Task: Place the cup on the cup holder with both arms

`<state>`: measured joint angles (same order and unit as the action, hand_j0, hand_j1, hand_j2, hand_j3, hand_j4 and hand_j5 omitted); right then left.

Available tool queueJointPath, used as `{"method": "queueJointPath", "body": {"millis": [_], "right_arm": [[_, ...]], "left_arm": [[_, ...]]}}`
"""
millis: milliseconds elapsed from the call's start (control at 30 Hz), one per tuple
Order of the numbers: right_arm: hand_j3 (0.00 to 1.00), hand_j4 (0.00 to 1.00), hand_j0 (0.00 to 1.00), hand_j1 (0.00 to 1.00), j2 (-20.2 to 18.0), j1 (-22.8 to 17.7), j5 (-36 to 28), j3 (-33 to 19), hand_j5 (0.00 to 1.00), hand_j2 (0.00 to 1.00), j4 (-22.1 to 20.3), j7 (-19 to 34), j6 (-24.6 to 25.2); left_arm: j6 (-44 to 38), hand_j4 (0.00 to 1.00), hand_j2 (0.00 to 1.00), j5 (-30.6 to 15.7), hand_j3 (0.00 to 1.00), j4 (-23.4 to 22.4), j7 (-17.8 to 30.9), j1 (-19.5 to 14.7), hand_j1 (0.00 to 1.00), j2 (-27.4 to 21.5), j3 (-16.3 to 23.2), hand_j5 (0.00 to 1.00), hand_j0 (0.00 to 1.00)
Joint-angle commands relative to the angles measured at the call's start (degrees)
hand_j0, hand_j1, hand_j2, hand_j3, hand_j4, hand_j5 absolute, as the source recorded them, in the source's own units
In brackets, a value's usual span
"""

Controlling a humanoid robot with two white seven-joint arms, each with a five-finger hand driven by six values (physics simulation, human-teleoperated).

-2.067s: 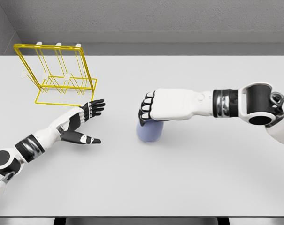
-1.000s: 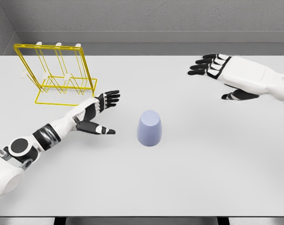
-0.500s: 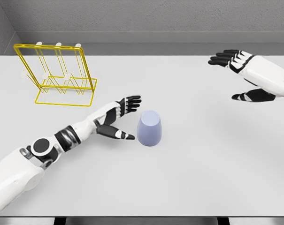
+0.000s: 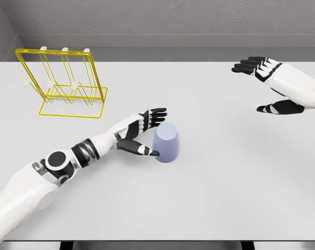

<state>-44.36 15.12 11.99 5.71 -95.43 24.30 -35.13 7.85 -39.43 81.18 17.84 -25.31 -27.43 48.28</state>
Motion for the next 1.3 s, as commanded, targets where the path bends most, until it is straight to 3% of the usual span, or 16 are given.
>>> {"method": "queueJointPath", "body": {"millis": [0,1233,1267], "right_arm": [[1.0,1.0,1.0,1.0,-0.03,0.0,-0.48,0.0,1.0,1.0,-0.02,-0.04,0.13],[1.0,1.0,1.0,1.0,-0.03,-0.26,-0.48,-0.18,1.0,1.0,-0.02,-0.04,0.13],[1.0,1.0,1.0,1.0,-0.03,-0.26,-0.48,-0.18,1.0,1.0,-0.02,-0.04,0.13]], "left_arm": [[-0.21,1.0,1.0,-0.21,1.0,0.03,0.01,0.0,1.0,0.53,-0.03,1.0,1.0],[-0.74,1.0,1.0,0.5,1.0,-0.23,0.01,0.62,1.0,2.99,0.85,1.0,1.0],[-0.73,0.96,0.96,0.41,0.96,-0.32,0.01,0.62,0.96,2.99,0.85,0.96,0.96]]}}
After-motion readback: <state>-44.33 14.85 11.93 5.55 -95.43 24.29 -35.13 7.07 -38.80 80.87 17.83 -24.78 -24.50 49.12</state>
